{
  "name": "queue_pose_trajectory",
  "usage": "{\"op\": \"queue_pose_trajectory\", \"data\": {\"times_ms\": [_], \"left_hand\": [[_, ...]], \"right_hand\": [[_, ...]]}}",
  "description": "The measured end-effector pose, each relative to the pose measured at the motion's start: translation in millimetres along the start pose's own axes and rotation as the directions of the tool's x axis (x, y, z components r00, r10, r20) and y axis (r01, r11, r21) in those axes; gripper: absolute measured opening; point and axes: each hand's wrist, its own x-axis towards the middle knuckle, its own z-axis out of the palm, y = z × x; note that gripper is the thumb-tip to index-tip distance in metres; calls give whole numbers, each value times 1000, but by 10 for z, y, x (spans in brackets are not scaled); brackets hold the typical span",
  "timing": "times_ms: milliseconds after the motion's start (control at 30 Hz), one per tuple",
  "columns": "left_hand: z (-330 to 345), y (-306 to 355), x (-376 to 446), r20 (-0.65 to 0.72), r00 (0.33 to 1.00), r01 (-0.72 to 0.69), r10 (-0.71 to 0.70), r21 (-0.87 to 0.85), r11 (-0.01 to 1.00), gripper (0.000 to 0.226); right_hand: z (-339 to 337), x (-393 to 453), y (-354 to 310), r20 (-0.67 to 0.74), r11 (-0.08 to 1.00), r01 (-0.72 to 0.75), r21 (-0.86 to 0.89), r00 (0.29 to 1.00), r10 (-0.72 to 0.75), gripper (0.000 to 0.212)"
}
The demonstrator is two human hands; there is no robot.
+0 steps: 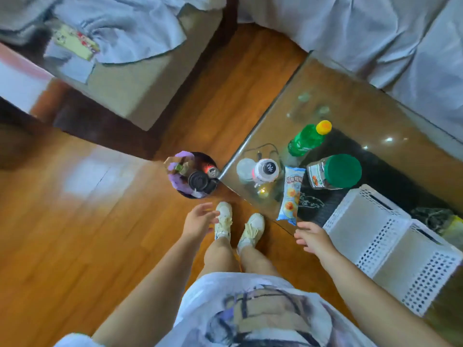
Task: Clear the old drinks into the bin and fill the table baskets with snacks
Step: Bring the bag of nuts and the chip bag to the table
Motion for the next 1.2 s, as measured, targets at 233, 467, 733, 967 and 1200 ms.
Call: {"op": "queue_pose_trajectory", "data": {"times_ms": [233,467,733,967,1200], "left_hand": [[-868,-862,-883,-255,939,93,-230,-456,885,25],[-1191,-2007,-1603,-308,817,70,-488,-787,613,29],[-1301,-3360,-1993,-102,758,49,-644,-976,213,15],[-2025,-4148,-2133,-13,745,53,-667,-995,79,22],[-2912,-4221,-2132,-101,787,23,-608,-981,193,16]], "right_hand": [[575,-376,-547,194,932,124,-339,979,-60,32],[1603,-1027,-962,426,653,412,-635,893,-149,25],[2942,-1783,-676,600,302,613,-730,787,-145,19],[3749,-2248,-229,637,279,636,-719,764,-100,13],[4250,-2301,-113,557,340,575,-744,815,-160,17]]}}
